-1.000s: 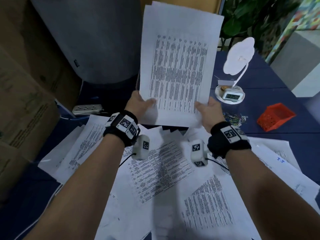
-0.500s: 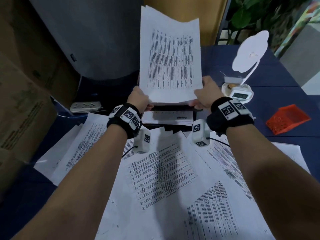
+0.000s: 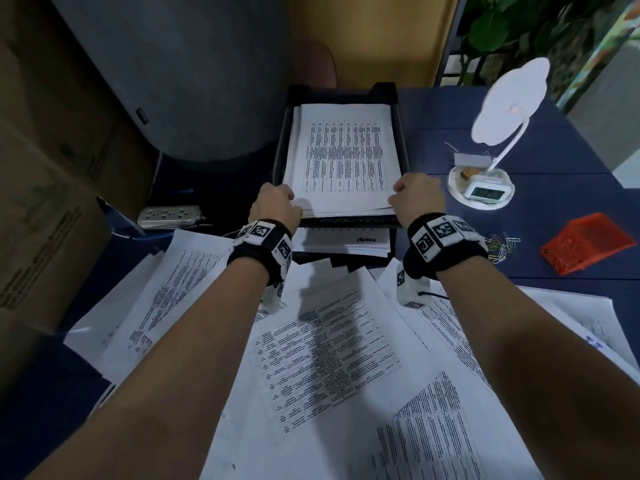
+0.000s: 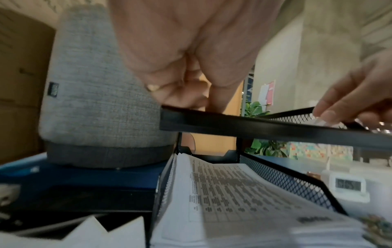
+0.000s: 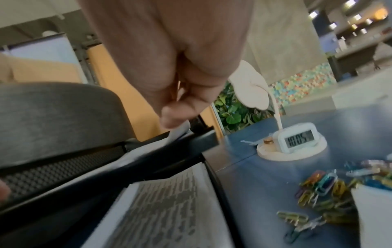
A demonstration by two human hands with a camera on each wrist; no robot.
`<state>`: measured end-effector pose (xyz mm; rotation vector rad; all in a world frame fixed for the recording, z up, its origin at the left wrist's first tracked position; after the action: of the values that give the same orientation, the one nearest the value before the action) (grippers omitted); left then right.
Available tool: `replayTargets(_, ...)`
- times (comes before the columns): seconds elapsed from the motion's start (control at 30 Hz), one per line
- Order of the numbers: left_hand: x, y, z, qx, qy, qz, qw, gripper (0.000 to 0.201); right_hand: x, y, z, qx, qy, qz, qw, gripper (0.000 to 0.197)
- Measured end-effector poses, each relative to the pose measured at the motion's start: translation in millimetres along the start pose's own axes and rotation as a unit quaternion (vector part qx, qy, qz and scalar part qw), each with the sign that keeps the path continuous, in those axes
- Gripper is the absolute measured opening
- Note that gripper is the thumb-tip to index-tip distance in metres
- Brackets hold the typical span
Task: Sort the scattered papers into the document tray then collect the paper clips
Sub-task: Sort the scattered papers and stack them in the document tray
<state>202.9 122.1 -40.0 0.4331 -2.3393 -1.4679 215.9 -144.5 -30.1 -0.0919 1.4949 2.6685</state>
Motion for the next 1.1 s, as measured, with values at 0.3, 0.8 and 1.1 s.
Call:
replayTargets(0.3, 42.7, 6.7, 41.2, 0.145, -0.055, -0.060, 0.986, 0.024, 57.4, 1.5, -7.6, -0.086, 0.050, -0.079, 0.992, 0.017)
replayTargets(0.8, 115.2, -119.5, 117.8, -0.195, -0.051, 0.223, 0.954, 0.099, 174.0, -106.0, -60.3, -0.014, -0.043, 0.291, 0.956, 0.055)
replayTargets(1.1, 112.0, -123.2, 113.0, -0.254, -0.058, 0.217, 0.941, 0.087, 177.5, -103.7, -74.4, -0.078, -0.119, 0.257, 0.956, 0.071)
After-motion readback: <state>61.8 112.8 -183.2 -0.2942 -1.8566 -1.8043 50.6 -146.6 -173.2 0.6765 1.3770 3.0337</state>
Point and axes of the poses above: each hand's wrist, its own x-axis away from the middle knuckle, its own y-axis out of the back of the hand, z = x × y, the point moved 9 cm from there along -x, towards the middle knuckle, and after that the axes turned 12 degrees about y, right-handed, at the moved point
